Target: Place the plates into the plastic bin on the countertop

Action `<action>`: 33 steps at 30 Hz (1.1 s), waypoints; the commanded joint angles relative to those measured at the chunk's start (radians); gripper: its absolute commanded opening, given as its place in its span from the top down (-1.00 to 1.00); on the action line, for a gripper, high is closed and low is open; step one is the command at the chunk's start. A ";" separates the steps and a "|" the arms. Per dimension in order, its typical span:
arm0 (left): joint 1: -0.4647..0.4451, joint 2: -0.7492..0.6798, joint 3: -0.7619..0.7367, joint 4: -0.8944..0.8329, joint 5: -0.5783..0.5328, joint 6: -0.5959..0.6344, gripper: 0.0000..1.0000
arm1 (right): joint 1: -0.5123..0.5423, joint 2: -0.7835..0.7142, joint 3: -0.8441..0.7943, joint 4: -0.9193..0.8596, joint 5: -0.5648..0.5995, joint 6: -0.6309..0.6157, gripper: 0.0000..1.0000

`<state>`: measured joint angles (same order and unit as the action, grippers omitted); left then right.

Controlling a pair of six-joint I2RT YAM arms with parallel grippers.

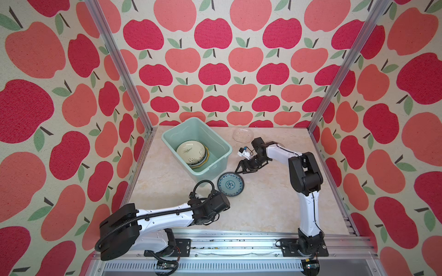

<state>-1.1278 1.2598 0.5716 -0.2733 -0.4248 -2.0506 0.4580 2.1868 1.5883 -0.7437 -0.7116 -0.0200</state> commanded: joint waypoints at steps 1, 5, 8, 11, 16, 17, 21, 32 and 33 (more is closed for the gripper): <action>0.005 0.037 -0.046 0.152 -0.030 -0.066 -0.92 | 0.008 0.039 0.014 -0.053 -0.030 -0.033 -0.57; 0.025 0.094 -0.099 0.326 0.017 -0.033 -0.90 | 0.019 0.060 0.011 -0.076 -0.057 -0.052 -0.50; 0.036 0.134 -0.111 0.408 0.043 -0.001 -0.89 | 0.034 0.068 0.006 -0.099 -0.069 -0.077 -0.43; 0.040 0.154 -0.105 0.434 0.053 0.022 -0.87 | 0.046 0.073 0.001 -0.128 -0.074 -0.104 -0.32; 0.045 0.172 -0.099 0.446 0.068 0.035 -0.81 | 0.055 0.048 -0.036 -0.120 -0.103 -0.107 -0.12; 0.047 0.176 -0.099 0.448 0.072 0.035 -0.79 | 0.057 0.042 -0.042 -0.116 -0.108 -0.107 -0.10; 0.051 0.182 -0.104 0.461 0.080 0.040 -0.68 | 0.067 0.015 -0.067 -0.104 -0.115 -0.100 0.10; 0.054 0.187 -0.104 0.470 0.090 0.049 -0.25 | 0.086 -0.007 -0.089 -0.097 -0.106 -0.083 0.79; 0.054 0.185 -0.102 0.467 0.090 0.052 -0.25 | 0.086 -0.008 -0.091 -0.094 -0.103 -0.078 0.84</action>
<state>-1.0786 1.4361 0.4812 0.2180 -0.3408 -2.0212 0.5423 2.2196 1.5120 -0.8276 -0.8192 -0.1047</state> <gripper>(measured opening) 0.626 0.095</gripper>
